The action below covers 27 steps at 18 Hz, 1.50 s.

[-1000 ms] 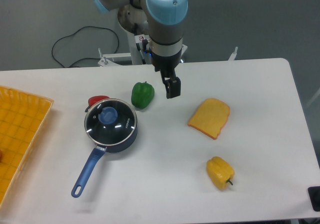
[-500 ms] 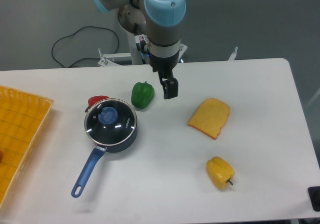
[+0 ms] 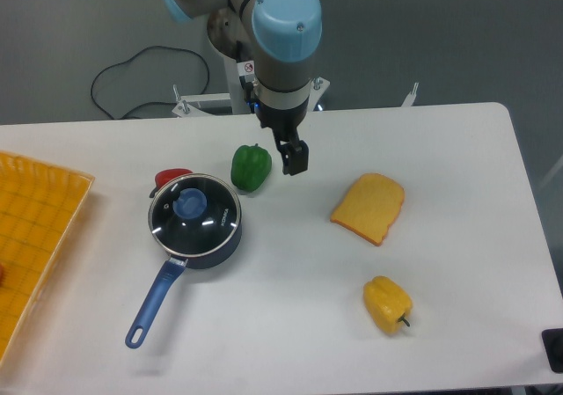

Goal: Open the lid
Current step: 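Move the gripper over the saucepan and lower it toward the blue lid knob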

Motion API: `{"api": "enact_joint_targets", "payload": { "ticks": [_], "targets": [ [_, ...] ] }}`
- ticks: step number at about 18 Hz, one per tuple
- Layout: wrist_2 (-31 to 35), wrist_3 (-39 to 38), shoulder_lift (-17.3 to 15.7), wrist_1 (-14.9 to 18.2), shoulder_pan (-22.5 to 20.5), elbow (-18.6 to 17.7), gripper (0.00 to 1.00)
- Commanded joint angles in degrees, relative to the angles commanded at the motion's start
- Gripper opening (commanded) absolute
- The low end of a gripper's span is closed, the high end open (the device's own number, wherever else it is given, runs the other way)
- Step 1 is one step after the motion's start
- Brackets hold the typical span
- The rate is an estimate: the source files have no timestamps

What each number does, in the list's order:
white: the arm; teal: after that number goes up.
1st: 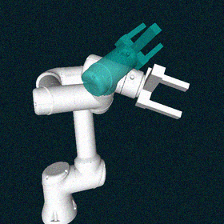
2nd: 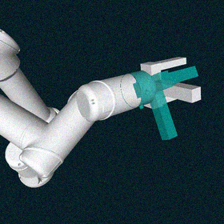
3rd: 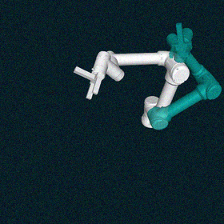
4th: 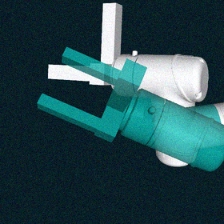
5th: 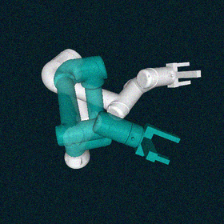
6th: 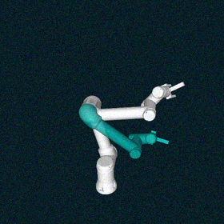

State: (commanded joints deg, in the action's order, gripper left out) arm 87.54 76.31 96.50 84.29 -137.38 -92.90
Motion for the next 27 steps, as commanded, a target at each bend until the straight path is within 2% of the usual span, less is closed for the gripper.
{"api": "enact_joint_targets", "payload": {
  "ticks": [6, 11, 15, 20, 21, 23, 27],
  "targets": [
    [-0.44, -6.51, 0.44, 0.09, 1.06, 0.00, 1.00],
    [-0.78, -12.41, 0.44, -0.09, 2.55, -1.66, 1.00],
    [-2.10, -19.69, 0.79, -0.18, 2.64, -2.02, 1.00],
    [-3.07, -24.09, 0.97, -0.17, 2.73, -2.11, 1.00],
    [-4.29, -26.63, 1.32, -1.22, 2.73, -2.20, 1.00],
    [-6.40, -32.42, 1.76, -5.51, 2.82, -3.50, 1.00],
    [-5.80, -34.03, 2.98, -11.77, 6.07, -5.27, 1.00]
  ]
}}
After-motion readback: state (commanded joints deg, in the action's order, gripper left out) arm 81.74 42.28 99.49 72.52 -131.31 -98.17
